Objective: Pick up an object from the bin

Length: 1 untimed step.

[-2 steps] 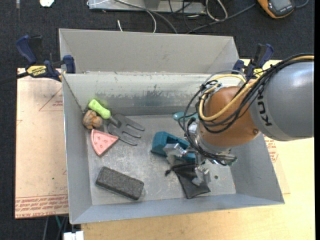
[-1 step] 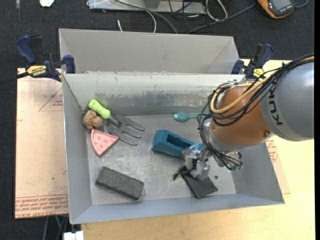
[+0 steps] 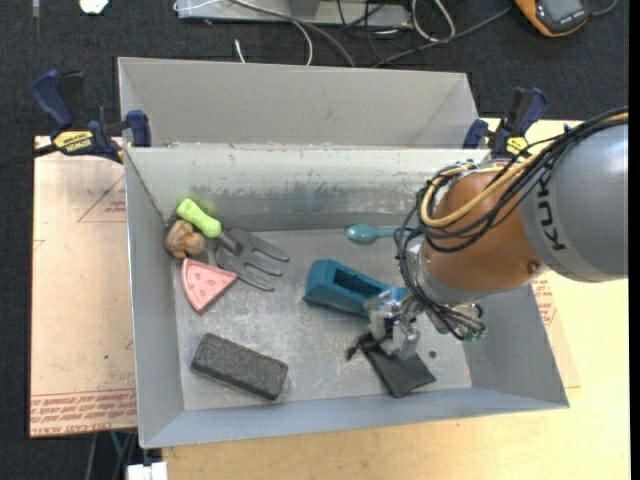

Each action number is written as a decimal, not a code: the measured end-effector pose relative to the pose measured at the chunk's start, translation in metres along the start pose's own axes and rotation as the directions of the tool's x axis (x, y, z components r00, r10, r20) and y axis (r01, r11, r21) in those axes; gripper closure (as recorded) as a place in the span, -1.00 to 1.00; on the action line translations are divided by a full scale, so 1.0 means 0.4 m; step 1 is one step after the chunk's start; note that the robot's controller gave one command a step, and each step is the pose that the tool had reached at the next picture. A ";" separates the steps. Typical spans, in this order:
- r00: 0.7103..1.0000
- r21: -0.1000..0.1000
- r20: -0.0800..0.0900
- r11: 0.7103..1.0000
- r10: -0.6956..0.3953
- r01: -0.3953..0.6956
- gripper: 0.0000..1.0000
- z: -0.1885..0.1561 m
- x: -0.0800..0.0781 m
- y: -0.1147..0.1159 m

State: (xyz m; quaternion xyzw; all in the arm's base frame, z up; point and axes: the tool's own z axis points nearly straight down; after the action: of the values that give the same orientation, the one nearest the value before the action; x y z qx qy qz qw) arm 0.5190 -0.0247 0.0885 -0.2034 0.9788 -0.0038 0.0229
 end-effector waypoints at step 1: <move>1.000 -0.006 -0.010 1.000 0.006 -0.006 1.00 -0.047 0.010 0.005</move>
Offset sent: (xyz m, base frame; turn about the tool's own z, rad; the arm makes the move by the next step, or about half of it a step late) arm 0.0430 0.0226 -0.0096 0.1446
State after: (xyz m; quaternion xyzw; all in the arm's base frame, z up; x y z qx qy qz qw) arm 0.5136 -0.0247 0.1072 -0.2006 0.9795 -0.0018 0.0175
